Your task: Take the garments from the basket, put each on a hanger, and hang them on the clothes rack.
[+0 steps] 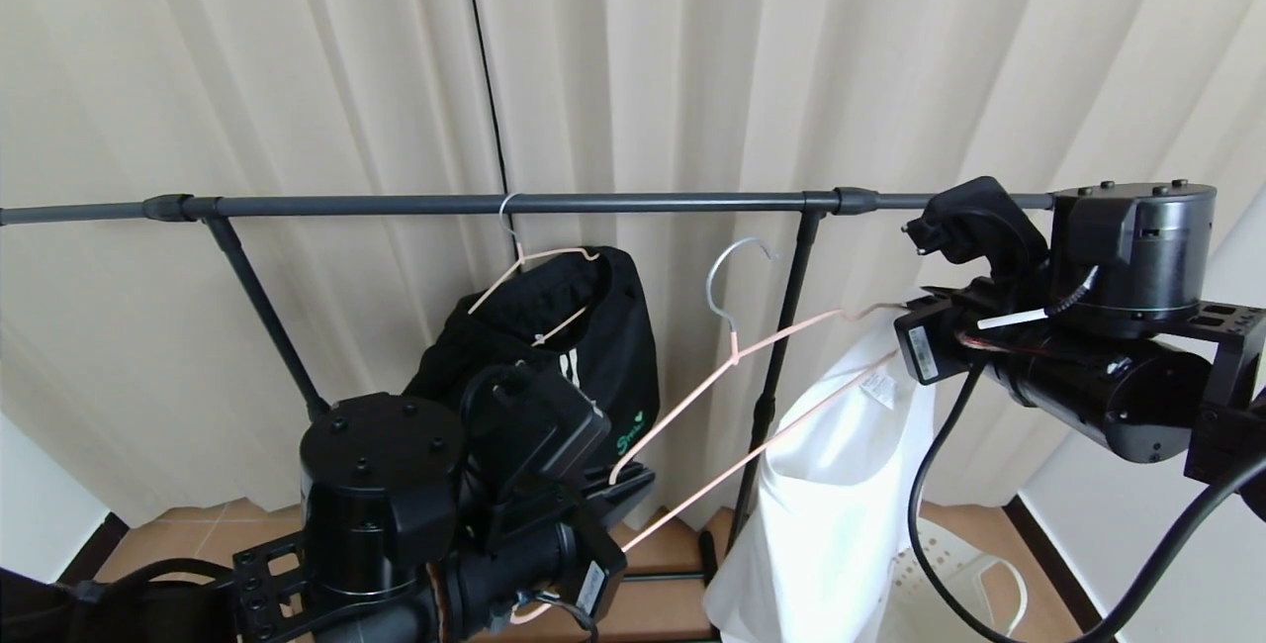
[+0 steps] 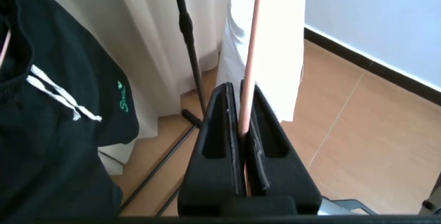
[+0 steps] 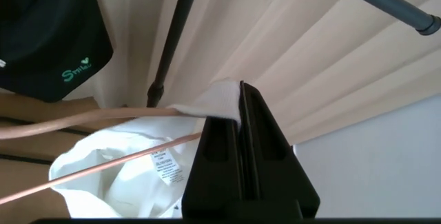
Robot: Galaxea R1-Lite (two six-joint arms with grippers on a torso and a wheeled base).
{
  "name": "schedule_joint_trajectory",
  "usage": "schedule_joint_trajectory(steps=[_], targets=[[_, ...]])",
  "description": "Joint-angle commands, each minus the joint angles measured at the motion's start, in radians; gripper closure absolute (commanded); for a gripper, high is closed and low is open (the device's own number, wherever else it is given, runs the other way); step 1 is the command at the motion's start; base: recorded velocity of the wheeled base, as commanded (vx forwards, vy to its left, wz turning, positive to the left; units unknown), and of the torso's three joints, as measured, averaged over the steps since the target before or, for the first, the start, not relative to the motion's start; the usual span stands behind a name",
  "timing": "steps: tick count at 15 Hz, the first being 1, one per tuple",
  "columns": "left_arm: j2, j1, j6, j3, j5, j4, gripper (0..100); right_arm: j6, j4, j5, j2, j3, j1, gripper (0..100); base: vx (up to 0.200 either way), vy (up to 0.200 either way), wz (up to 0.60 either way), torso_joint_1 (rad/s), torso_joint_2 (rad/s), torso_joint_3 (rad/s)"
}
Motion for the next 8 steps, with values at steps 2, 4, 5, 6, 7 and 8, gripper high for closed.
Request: schedule_joint_trajectory(steps=[2,4,5,6,7,8], targets=[[0.029,0.002,-0.001,-0.022,0.001,-0.002,100,-0.001,0.001,0.001,-0.026,0.015,0.033,100,0.0,0.0,0.0,0.0,0.0,0.0],[0.035,0.002,-0.001,-0.027,0.001,-0.002,100,-0.001,0.001,0.001,-0.046,0.027,0.064,100,0.0,0.0,0.0,0.0,0.0,0.0],[0.035,0.002,0.0,-0.028,0.001,-0.002,100,-0.002,0.001,0.001,-0.055,0.032,0.075,100,0.0,0.0,0.0,0.0,0.0,0.0],[0.037,0.002,-0.001,-0.039,0.001,-0.002,100,-0.001,0.003,0.001,-0.067,0.036,0.093,100,0.0,0.0,0.0,0.0,0.0,0.0],[0.043,0.002,0.0,-0.047,0.001,-0.002,100,-0.001,0.0,0.001,-0.078,0.05,0.125,100,0.0,0.0,0.0,0.0,0.0,0.0],[0.044,0.002,0.0,-0.05,0.001,-0.002,100,-0.001,0.0,0.002,-0.083,0.052,0.133,100,0.0,0.0,0.0,0.0,0.0,0.0]])
